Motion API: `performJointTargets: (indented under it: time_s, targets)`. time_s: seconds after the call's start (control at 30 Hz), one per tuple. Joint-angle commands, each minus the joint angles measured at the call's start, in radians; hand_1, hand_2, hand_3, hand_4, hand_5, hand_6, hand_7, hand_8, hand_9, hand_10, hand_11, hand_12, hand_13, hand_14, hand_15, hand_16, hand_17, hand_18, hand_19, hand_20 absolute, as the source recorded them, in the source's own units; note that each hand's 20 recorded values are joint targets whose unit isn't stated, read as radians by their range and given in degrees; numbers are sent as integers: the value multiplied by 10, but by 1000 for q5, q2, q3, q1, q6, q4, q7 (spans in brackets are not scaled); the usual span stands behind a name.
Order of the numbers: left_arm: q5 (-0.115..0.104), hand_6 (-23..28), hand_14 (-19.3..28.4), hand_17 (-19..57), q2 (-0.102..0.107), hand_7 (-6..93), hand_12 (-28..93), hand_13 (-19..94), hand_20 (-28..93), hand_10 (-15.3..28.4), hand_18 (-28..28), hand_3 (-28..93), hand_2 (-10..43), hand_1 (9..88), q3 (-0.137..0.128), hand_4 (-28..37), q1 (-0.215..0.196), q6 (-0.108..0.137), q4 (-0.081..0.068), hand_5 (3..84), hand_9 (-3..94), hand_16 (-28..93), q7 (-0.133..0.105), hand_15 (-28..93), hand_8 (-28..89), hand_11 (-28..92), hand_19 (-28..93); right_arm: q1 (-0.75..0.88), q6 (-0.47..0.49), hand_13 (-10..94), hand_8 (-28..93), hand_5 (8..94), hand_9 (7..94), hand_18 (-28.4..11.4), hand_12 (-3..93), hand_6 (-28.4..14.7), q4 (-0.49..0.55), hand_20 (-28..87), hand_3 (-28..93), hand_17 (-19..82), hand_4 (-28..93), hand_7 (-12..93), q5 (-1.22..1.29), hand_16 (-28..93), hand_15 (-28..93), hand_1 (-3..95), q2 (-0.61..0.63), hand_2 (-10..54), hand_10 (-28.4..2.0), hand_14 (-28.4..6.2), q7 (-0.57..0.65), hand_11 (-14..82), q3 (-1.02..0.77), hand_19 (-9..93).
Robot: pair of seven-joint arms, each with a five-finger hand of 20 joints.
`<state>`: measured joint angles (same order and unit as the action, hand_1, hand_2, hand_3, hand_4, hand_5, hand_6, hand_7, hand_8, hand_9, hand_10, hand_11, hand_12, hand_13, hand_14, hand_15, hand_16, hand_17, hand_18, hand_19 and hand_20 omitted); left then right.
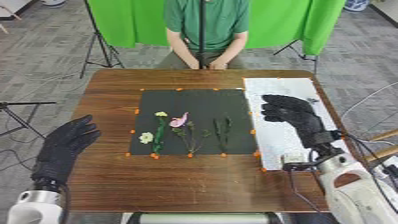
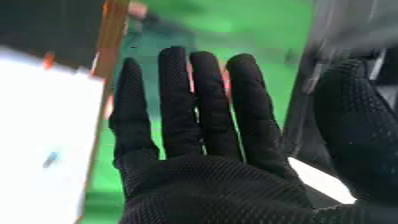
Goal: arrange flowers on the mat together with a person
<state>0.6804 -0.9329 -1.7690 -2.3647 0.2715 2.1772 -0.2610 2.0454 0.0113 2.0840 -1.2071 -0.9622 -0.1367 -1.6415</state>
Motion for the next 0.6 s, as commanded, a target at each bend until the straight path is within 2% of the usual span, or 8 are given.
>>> performJointTargets:
  time_s: [0.03,0.13,0.2,0.3,0.4,0.47,0.53,0.6]
  targets:
    - [0,55,179,-23,-9,249,176,324,84,158,237,704,76,298,32,-216,22,-7,-3,439,376,-1,-16,478,-96,353,561,217,-13,380,-103,462,464,-215,247,-32,9,289,878,130,-221,196,299,257,326,180,-97,41,-147,-129,21,175,-201,510]
    - [1,55,179,-23,-13,249,176,327,84,158,237,704,76,299,49,-216,48,-16,-16,439,377,-1,-13,478,-96,354,561,214,0,382,-104,464,467,-215,248,-33,1,291,878,131,-221,202,293,257,331,179,-121,41,-150,-129,8,179,-206,514]
    - [7,55,179,-23,-17,249,174,327,84,159,237,704,77,299,64,-217,72,-33,-27,439,378,-1,-2,479,-97,354,561,223,40,382,-105,464,467,-215,248,-34,-12,291,878,131,-221,204,281,255,334,178,-144,41,-151,-129,6,181,-241,515]
    - [7,55,179,-23,-20,250,175,327,84,159,237,704,77,299,79,-216,83,-35,-33,439,377,-2,0,480,-97,354,561,233,13,382,-106,467,467,-215,248,-35,-16,291,879,131,-221,207,310,253,336,177,-163,42,-150,-129,-2,181,-257,516]
    - [6,55,179,-23,-25,250,174,326,84,159,237,705,76,298,68,-215,64,-30,-29,439,377,-2,4,480,-97,353,561,237,56,391,-107,473,474,-214,248,-35,-22,293,883,134,-220,213,276,253,343,176,-187,37,-150,-129,1,186,-275,520]
    - [4,55,179,-23,-25,251,174,326,84,159,237,704,76,298,78,-215,84,-30,-37,439,376,-2,3,479,-97,354,561,242,62,391,-110,473,475,-214,247,-34,-25,294,883,135,-222,217,265,251,348,177,-187,36,-150,-129,-1,188,-290,522]
    - [13,55,179,-23,-23,250,175,327,85,159,237,704,76,298,86,-215,107,-47,-46,439,377,-2,14,479,-98,354,561,256,70,392,-112,472,476,-214,247,-33,-25,293,884,135,-223,221,274,249,350,178,-199,36,-150,-128,-11,191,-307,522]
    - [14,55,179,-23,-23,250,175,327,85,159,237,704,76,298,81,-215,98,-45,-43,439,377,-2,18,479,-98,354,561,259,73,393,-113,473,477,-214,247,-33,-28,293,884,135,-223,225,278,247,353,180,-209,36,-151,-127,-10,193,-307,522]
